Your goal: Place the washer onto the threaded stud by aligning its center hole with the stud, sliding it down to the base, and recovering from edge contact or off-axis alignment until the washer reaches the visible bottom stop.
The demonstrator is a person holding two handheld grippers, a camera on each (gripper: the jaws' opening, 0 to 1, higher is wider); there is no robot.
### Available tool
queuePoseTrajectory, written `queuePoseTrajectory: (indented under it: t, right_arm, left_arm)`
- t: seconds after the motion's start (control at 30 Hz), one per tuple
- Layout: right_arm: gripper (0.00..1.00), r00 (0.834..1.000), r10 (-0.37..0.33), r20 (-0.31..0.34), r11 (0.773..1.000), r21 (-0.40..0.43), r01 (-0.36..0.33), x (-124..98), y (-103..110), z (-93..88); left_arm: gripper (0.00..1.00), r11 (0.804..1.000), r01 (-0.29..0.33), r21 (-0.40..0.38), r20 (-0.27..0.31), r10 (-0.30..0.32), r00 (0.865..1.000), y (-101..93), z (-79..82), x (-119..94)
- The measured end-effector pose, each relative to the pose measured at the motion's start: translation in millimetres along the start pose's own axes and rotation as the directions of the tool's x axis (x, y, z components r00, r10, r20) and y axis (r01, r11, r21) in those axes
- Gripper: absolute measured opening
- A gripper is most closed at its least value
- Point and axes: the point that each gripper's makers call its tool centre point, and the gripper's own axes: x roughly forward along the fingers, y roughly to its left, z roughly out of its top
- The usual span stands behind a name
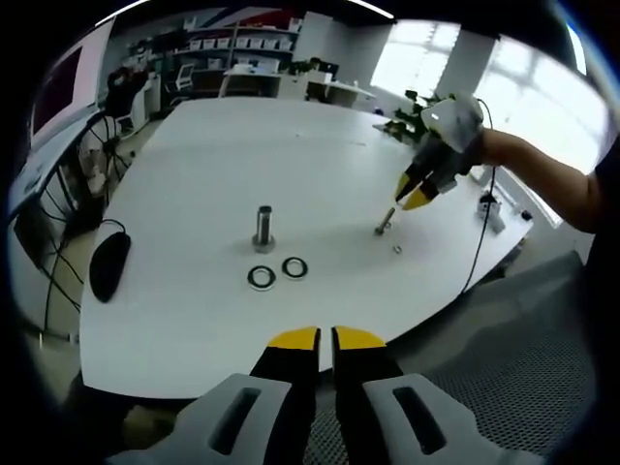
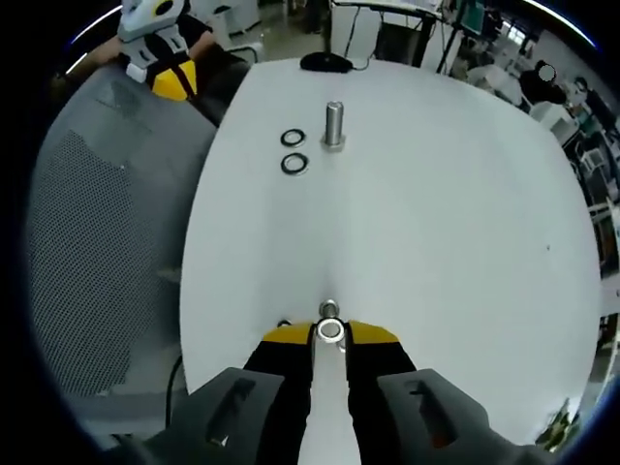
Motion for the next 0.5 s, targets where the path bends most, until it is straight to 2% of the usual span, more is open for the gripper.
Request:
queuePoseTrajectory:
  t: [0.23, 0.5]
  right_arm:
    - [0.13, 1.000, 0.008, -0.021, 0.999, -0.035, -0.009, 7, 0, 5.1]
    - [0.13, 0.999, 0.020, -0.046, 0.999, -0.046, -0.022, 13, -1, 1.5]
  left_arm:
    - [0.02, 1.000, 0.000, 0.000, 0.003, 0.000, 1.000, 0.0, 0.5, 0]
    - [0.02, 1.000, -0.002, -0.003, 0.012, 0.002, 1.000, 0.6, 2.3, -1]
